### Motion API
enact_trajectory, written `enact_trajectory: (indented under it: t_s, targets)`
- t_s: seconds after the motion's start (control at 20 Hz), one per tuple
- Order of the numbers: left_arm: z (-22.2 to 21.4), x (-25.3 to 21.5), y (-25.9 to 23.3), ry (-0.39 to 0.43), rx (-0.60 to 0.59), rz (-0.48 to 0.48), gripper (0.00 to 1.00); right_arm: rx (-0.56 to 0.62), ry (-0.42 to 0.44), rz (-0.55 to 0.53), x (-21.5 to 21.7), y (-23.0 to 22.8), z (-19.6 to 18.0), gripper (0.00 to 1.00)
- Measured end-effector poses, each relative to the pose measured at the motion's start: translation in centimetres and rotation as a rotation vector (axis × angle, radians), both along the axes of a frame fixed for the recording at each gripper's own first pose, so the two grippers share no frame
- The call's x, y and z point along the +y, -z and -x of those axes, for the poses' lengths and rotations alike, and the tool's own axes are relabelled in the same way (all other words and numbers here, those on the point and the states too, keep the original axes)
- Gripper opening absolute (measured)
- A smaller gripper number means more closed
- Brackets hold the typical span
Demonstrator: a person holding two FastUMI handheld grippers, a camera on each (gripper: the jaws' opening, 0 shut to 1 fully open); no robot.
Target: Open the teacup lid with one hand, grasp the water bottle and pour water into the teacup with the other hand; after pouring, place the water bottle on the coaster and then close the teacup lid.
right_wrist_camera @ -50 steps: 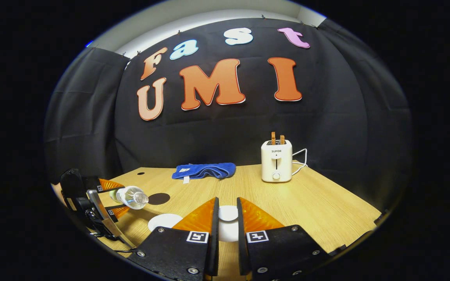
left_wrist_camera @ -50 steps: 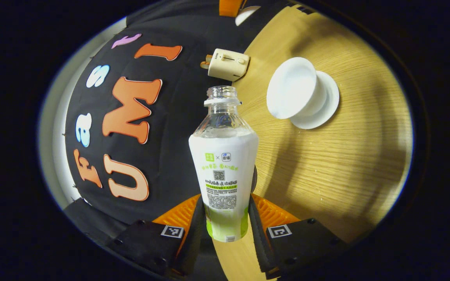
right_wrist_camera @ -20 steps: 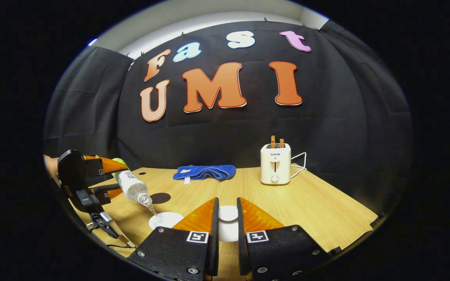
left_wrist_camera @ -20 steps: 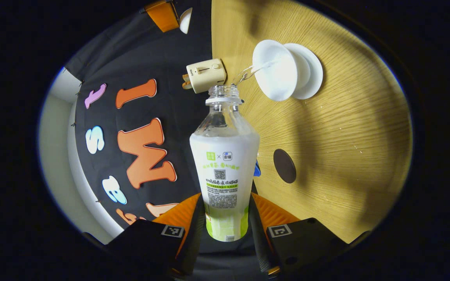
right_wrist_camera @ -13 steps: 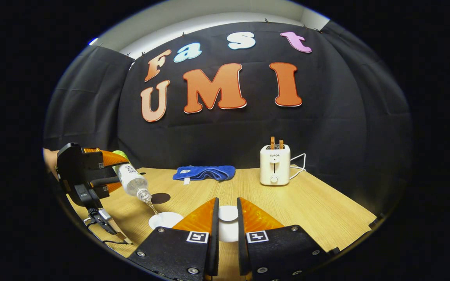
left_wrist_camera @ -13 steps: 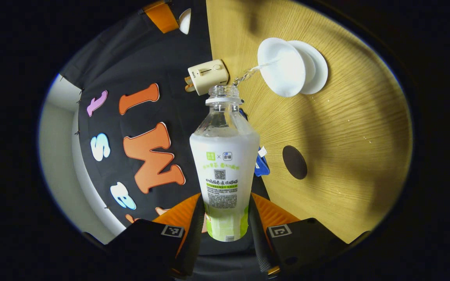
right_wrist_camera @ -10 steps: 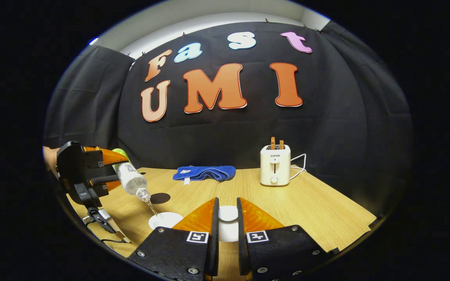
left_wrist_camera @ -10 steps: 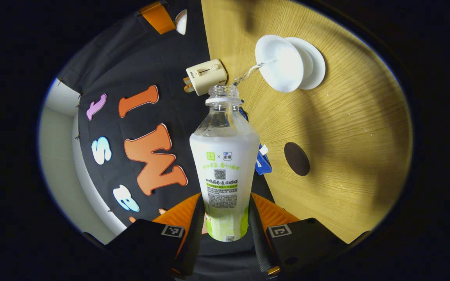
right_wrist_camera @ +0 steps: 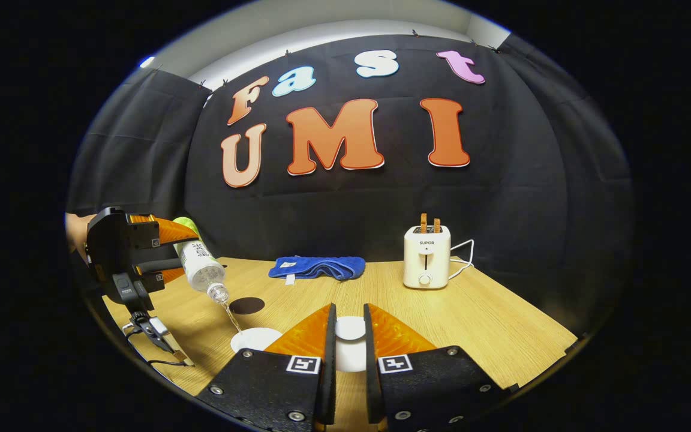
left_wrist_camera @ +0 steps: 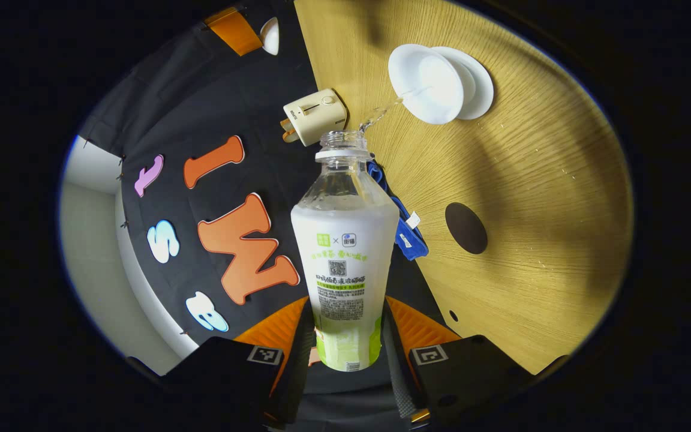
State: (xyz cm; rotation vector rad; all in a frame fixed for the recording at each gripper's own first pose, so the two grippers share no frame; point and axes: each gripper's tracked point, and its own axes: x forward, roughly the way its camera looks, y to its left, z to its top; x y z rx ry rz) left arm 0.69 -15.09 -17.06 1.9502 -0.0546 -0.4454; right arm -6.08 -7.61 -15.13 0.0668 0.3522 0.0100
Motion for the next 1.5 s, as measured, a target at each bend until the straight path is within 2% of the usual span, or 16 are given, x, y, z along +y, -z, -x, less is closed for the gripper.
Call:
enact_trajectory:
  t_s: [0.6, 0.95, 1.05, 1.2, 1.25, 1.3, 1.4, 1.5]
  targets:
    - [0.9, -3.4, 2.7, 0.103, 0.01, -0.051, 0.63, 0.005, -0.023, 0.009, 0.7, 0.0, -0.2, 0.21]
    - [0.9, -3.5, 4.1, 0.101, 0.038, -0.033, 0.62, 0.006, -0.029, 0.011, 0.9, 0.1, -0.1, 0.21]
    - [1.0, -3.0, 4.6, 0.07, 0.081, 0.025, 0.64, 0.01, -0.032, 0.003, 1.1, 0.2, -0.2, 0.21]
    - [0.9, -3.4, 4.2, 0.062, 0.087, 0.092, 0.61, 0.008, -0.039, -0.007, 1.6, 0.1, -0.5, 0.21]
    - [0.9, -3.1, 4.4, 0.051, 0.101, 0.122, 0.66, 0.005, -0.041, -0.01, 1.7, 0.0, -0.6, 0.21]
    - [0.8, -2.9, 4.6, 0.034, 0.123, 0.163, 0.6, 0.002, -0.043, -0.014, 1.9, -0.1, -0.6, 0.21]
    - [0.2, -2.4, 5.1, -0.022, 0.195, 0.278, 0.64, -0.005, -0.043, -0.03, 2.0, -0.2, -0.8, 0.21]
    - [0.2, -2.5, 4.8, -0.061, 0.223, 0.401, 0.6, -0.002, -0.039, -0.043, 2.2, -0.1, -1.1, 0.21]
